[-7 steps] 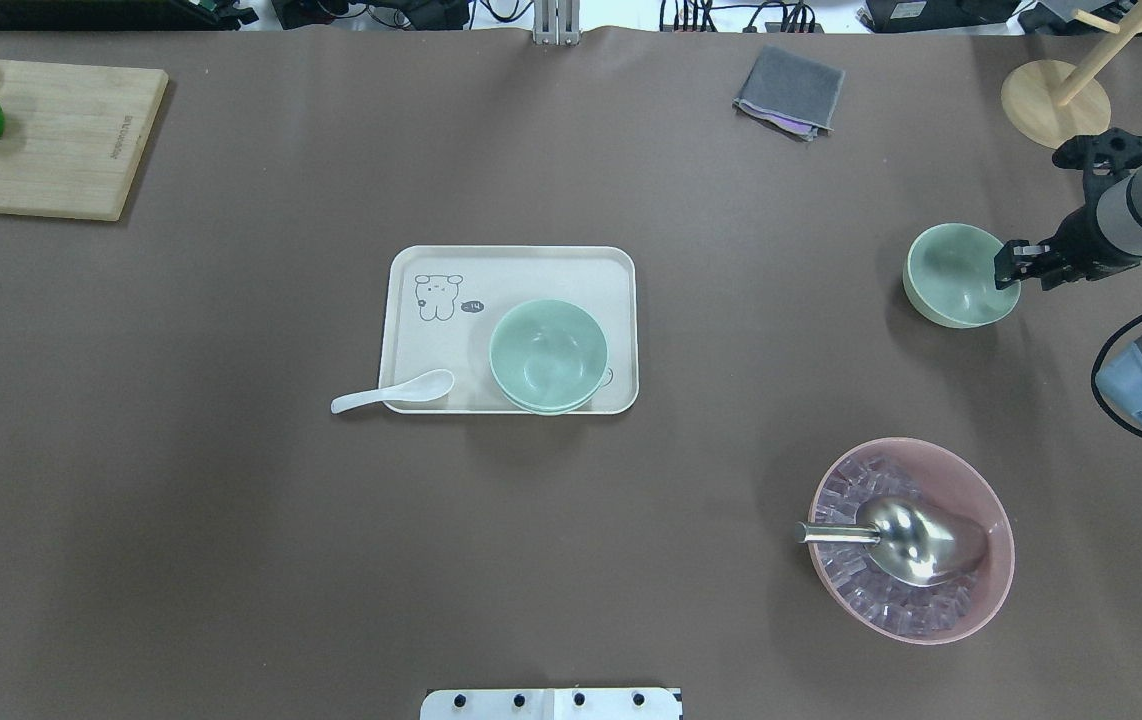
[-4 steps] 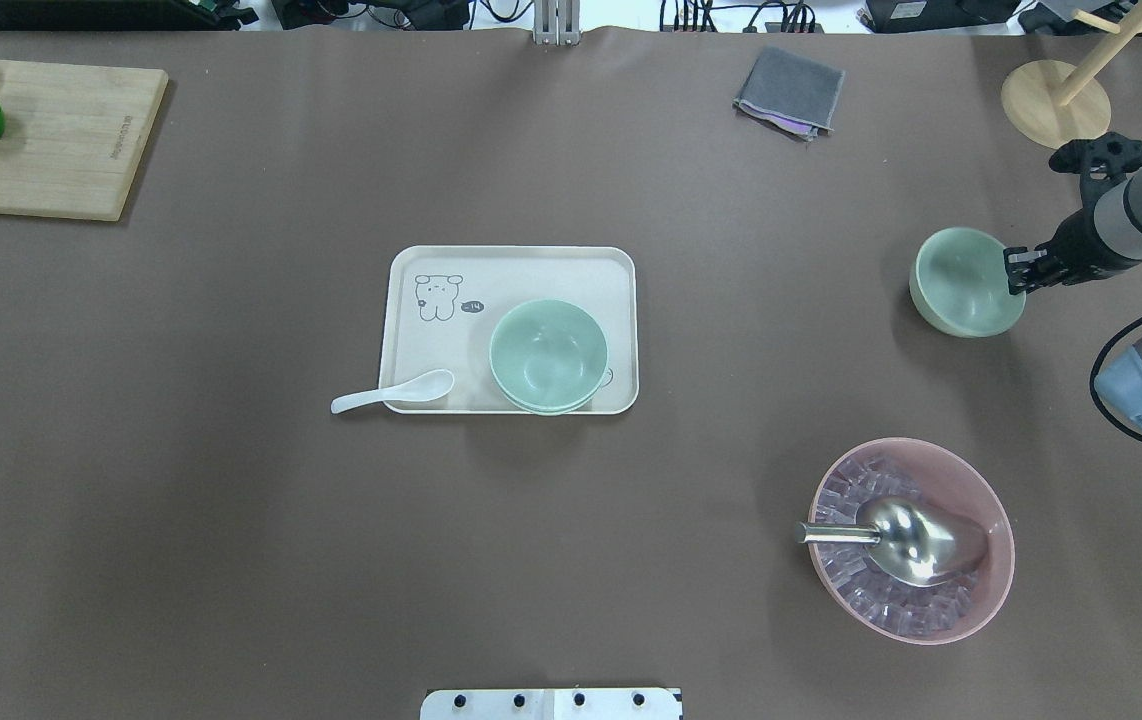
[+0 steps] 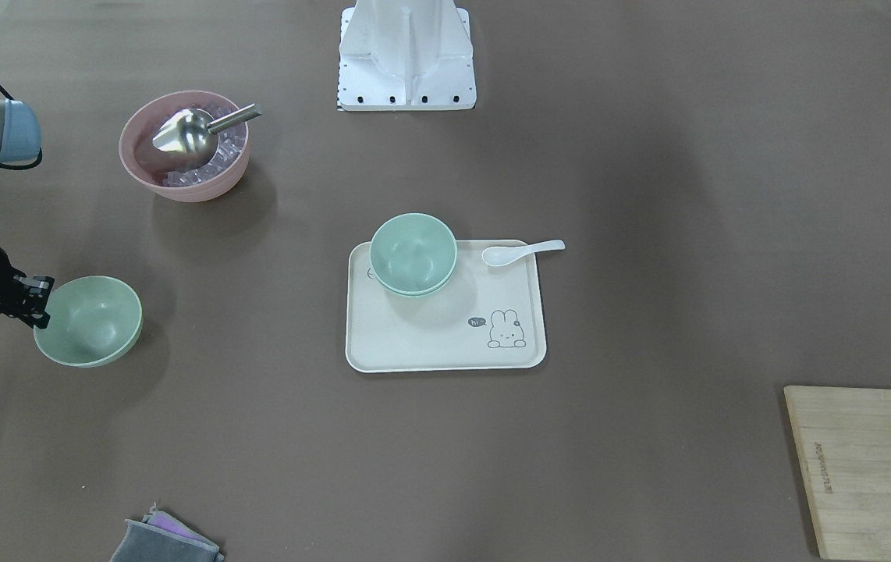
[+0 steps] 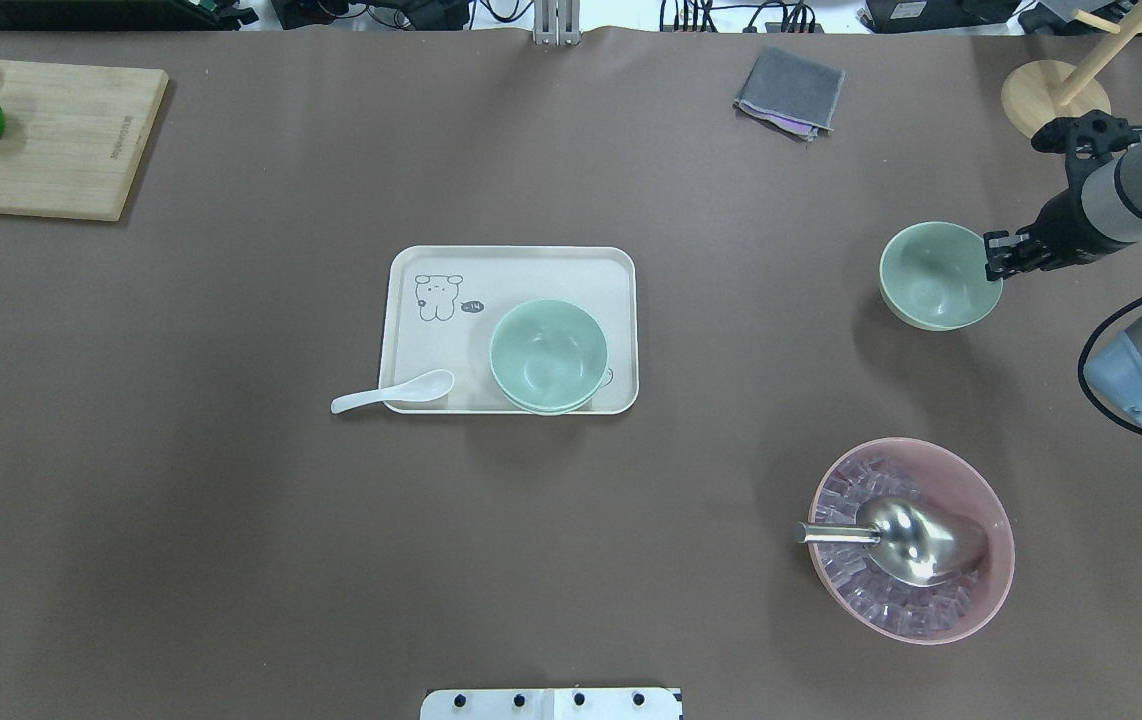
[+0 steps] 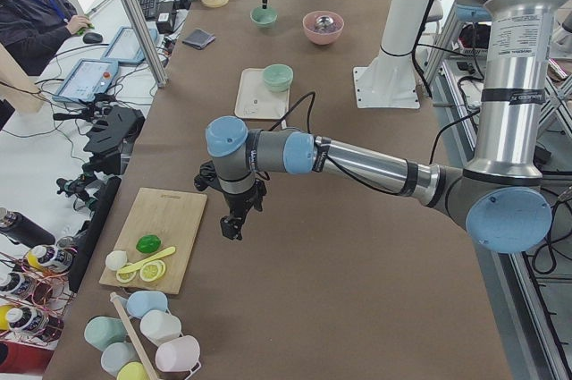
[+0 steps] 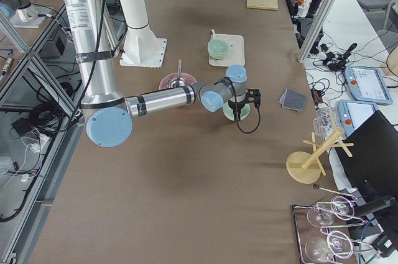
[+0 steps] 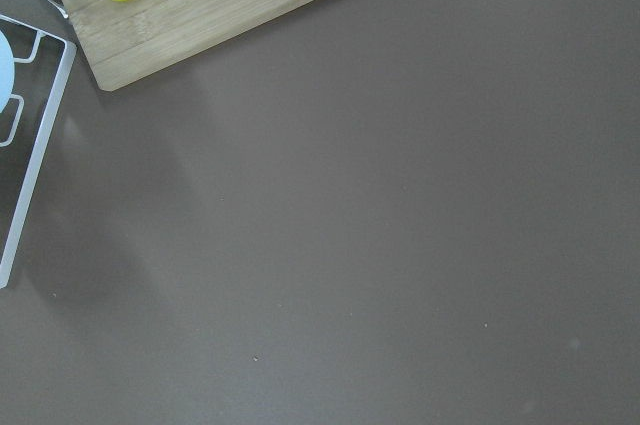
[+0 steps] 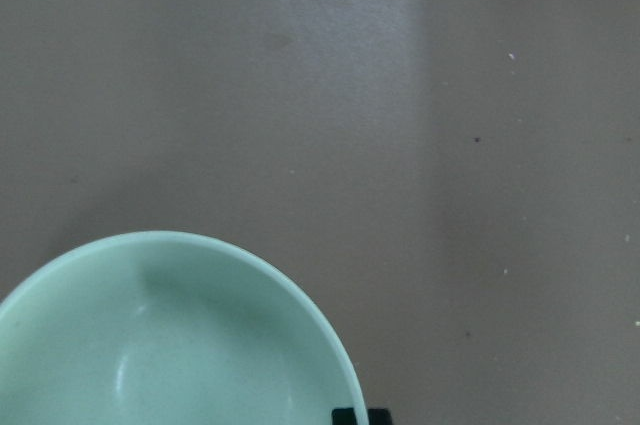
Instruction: Stack green bowls together
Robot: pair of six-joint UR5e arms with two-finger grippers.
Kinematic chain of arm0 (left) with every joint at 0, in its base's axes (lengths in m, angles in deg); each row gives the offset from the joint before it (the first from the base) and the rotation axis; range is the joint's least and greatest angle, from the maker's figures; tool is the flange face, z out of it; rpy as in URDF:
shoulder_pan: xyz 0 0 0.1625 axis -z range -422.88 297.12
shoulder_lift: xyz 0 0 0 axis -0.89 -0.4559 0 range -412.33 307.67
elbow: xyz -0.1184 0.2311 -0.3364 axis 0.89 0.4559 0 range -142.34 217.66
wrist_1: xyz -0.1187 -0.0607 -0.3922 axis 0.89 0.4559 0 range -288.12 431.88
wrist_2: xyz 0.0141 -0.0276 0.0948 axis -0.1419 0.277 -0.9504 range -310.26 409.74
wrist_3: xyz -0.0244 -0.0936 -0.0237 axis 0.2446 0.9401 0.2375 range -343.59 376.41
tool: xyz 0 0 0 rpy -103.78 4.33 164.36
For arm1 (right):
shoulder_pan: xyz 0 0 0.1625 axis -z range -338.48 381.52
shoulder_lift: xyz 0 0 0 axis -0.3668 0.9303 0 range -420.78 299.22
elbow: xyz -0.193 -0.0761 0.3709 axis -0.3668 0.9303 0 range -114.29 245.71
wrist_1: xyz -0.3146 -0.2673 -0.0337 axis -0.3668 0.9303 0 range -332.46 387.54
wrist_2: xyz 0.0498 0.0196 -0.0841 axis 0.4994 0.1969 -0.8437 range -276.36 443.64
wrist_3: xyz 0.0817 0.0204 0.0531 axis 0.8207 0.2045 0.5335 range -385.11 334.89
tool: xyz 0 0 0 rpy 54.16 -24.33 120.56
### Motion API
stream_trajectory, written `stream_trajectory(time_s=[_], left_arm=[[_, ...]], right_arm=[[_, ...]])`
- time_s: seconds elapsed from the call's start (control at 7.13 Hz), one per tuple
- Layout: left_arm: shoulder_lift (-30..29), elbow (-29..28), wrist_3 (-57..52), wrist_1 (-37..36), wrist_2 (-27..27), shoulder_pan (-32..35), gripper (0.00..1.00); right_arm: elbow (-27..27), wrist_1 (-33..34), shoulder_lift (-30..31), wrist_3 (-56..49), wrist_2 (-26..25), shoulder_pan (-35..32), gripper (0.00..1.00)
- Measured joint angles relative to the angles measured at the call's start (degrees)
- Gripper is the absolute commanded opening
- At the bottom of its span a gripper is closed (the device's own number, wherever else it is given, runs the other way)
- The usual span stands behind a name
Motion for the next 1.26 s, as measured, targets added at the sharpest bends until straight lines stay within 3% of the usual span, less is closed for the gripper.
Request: stream_trajectory(time_s=[0.42, 0.7, 1.26], left_arm=[[0.08, -0.80, 0.08, -0.11, 0.27, -0.09, 0.98], [0.28, -0.94, 0.08, -0.18, 0.48, -0.10, 0.98], [1.50, -1.54, 0.08, -0.15, 0.52, -0.19, 0.98]], right_arm=[[-7.41, 14.72, -11.63, 7.84, 1.00, 3.38, 0.00], [-9.35, 16.71, -18.79, 13.13, -1.11, 9.91, 0.00], [-9.08, 18.20, -26.58, 17.45, -8.47, 19.40, 0.00]])
